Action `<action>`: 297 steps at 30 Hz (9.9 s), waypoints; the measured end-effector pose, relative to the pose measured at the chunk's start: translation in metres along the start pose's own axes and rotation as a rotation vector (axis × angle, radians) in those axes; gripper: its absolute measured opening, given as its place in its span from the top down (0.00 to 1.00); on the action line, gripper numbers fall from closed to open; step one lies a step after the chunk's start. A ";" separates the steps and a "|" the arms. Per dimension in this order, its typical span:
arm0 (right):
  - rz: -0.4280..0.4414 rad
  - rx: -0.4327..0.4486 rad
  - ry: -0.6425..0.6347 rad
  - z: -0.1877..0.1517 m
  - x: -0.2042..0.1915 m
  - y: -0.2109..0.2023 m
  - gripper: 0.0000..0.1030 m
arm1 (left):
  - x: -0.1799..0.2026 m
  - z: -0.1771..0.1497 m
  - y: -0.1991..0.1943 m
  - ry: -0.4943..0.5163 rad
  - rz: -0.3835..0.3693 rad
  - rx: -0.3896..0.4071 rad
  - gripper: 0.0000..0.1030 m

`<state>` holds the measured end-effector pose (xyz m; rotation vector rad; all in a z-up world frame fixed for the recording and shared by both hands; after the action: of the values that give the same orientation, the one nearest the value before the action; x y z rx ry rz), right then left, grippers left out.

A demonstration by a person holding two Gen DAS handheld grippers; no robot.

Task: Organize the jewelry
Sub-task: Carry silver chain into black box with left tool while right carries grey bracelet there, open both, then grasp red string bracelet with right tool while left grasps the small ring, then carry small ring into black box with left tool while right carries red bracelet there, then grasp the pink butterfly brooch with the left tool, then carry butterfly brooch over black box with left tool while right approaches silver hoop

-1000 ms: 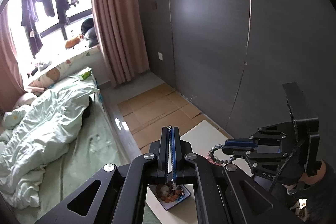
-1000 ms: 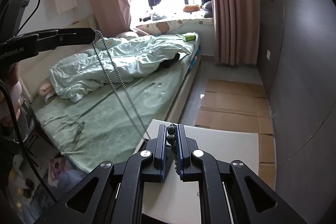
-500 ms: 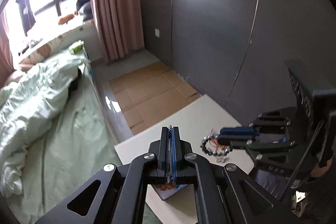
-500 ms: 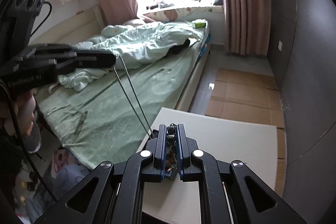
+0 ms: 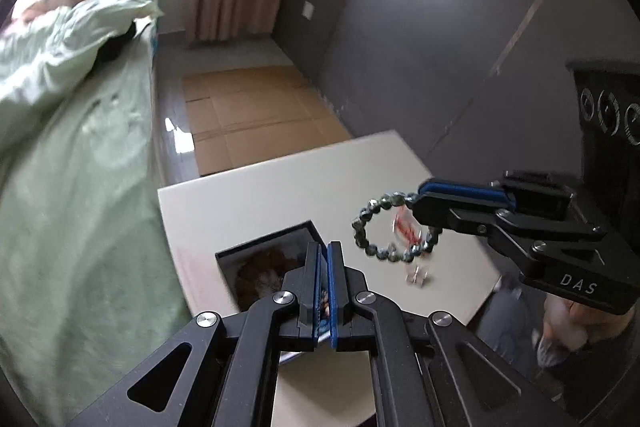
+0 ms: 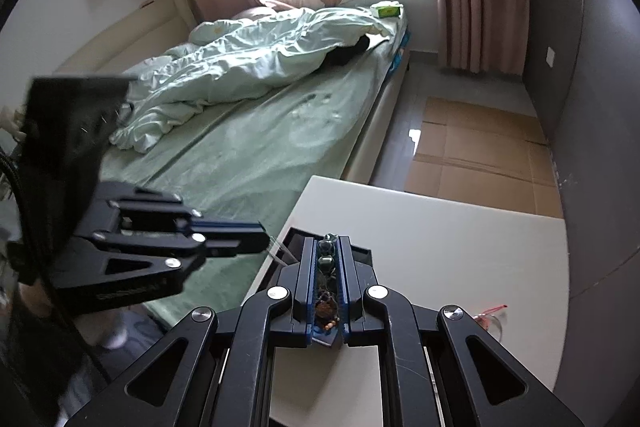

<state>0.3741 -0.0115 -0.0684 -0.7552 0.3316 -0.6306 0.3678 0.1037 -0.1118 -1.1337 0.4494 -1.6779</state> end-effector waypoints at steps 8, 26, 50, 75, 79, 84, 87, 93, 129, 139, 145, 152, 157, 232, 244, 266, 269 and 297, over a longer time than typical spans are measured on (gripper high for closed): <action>0.028 -0.036 0.007 -0.005 0.001 0.024 0.90 | -0.040 -0.003 -0.005 -0.122 0.001 0.151 0.32; 0.029 -0.004 0.198 -0.049 0.054 0.017 0.54 | -0.033 -0.013 0.015 -0.070 0.040 0.124 0.20; -0.028 -0.128 0.397 -0.165 0.123 0.040 0.64 | 0.051 -0.030 0.095 0.107 0.040 -0.087 0.48; 0.014 0.040 0.471 -0.180 0.147 0.019 0.92 | 0.096 -0.043 0.173 0.219 0.117 -0.272 0.62; 0.026 0.077 0.498 -0.185 0.148 0.016 0.92 | 0.096 -0.051 0.191 0.204 0.130 -0.321 0.66; 0.037 0.140 0.510 -0.185 0.146 0.003 0.92 | 0.097 -0.057 0.206 0.182 0.145 -0.351 0.66; 0.048 0.168 0.518 -0.185 0.144 -0.004 0.92 | 0.099 -0.059 0.211 0.184 0.168 -0.348 0.72; 0.041 0.199 0.514 -0.183 0.140 -0.015 0.92 | 0.104 -0.064 0.218 0.223 0.247 -0.330 0.81; 0.102 0.273 0.329 -0.106 0.045 -0.022 0.92 | 0.012 -0.009 0.044 0.021 0.122 0.008 0.87; 0.174 0.267 0.320 -0.083 0.022 0.001 0.92 | -0.019 -0.010 0.024 -0.044 0.100 0.056 0.35; 0.224 0.262 0.291 -0.060 0.012 0.012 0.92 | -0.035 -0.007 0.006 -0.078 0.086 0.098 0.32; 0.224 0.219 0.238 -0.037 0.001 0.023 0.91 | -0.048 -0.002 -0.019 -0.099 0.068 0.189 0.14; 0.238 0.161 0.220 -0.032 -0.001 0.036 0.84 | -0.057 -0.002 -0.023 -0.119 0.073 0.199 0.09; -0.059 0.086 0.595 -0.232 0.165 -0.043 0.00 | 0.116 -0.115 0.183 0.336 0.105 -0.120 0.58; -0.161 0.091 0.514 -0.215 0.160 -0.043 0.19 | 0.107 -0.071 0.138 0.237 0.064 0.002 0.58; -0.165 -0.219 -0.058 -0.153 0.136 0.033 0.52 | 0.051 -0.007 0.071 0.061 0.065 0.156 0.58; -0.166 -0.273 -0.151 -0.148 0.132 0.045 0.59 | 0.042 -0.004 0.067 0.044 0.079 0.166 0.58; -0.180 -0.371 -0.350 -0.139 0.116 0.084 0.98 | 0.005 0.003 0.048 -0.045 0.103 0.183 0.58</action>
<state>0.4287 -0.1123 -0.2318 -1.2425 0.0552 -0.5989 0.3956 0.0801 -0.1433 -0.9953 0.3137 -1.5668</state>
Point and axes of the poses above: each gripper's, at about its wrist camera, not at the fingertips, and y roughly the way its jaws point, x to its right, z to its top, the point moved 6 cm from there along y, roughly the way its jaws point, and after that the axes turned 14 degrees about -y, right-handed, at the moved point
